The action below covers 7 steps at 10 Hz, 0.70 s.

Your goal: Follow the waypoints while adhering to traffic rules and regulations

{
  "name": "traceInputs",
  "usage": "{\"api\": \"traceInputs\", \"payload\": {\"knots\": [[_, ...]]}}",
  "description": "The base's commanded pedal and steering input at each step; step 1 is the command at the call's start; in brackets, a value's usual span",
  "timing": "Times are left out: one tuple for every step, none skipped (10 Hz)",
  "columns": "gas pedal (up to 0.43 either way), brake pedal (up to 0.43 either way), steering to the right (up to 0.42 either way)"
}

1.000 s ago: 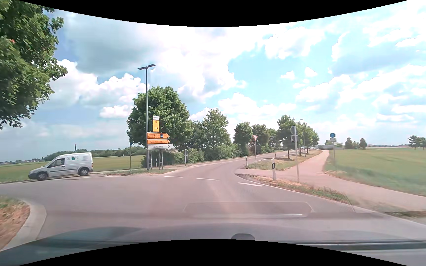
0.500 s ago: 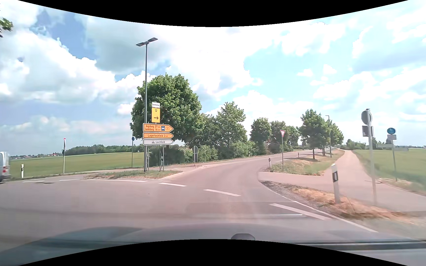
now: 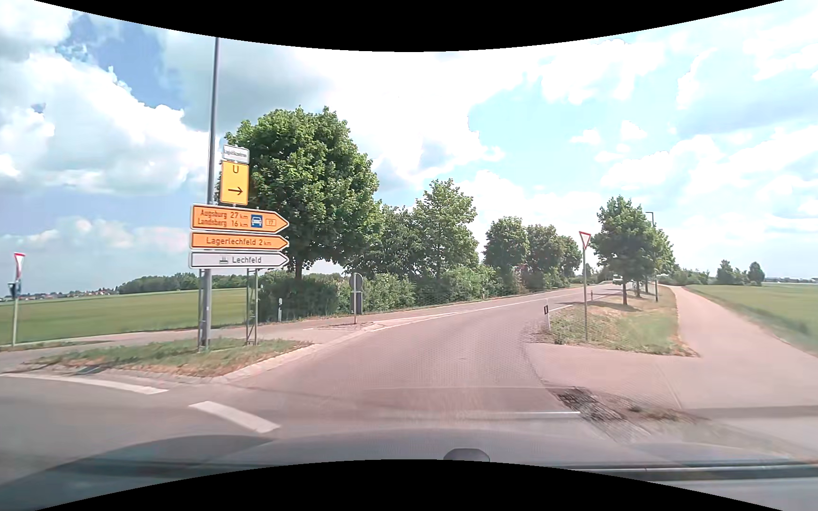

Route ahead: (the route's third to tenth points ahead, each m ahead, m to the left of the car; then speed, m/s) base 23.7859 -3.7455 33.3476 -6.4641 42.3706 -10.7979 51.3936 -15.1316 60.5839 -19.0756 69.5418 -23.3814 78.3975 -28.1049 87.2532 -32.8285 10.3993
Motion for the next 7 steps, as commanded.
{"api": "traceInputs", "payload": {"knots": [[0.429,0.0,0.038],[0.441,0.0,0.048],[0.441,0.0,0.071],[0.441,0.0,0.093],[0.441,0.0,0.106],[0.441,0.0,0.105],[0.469,0.0,0.098]]}}
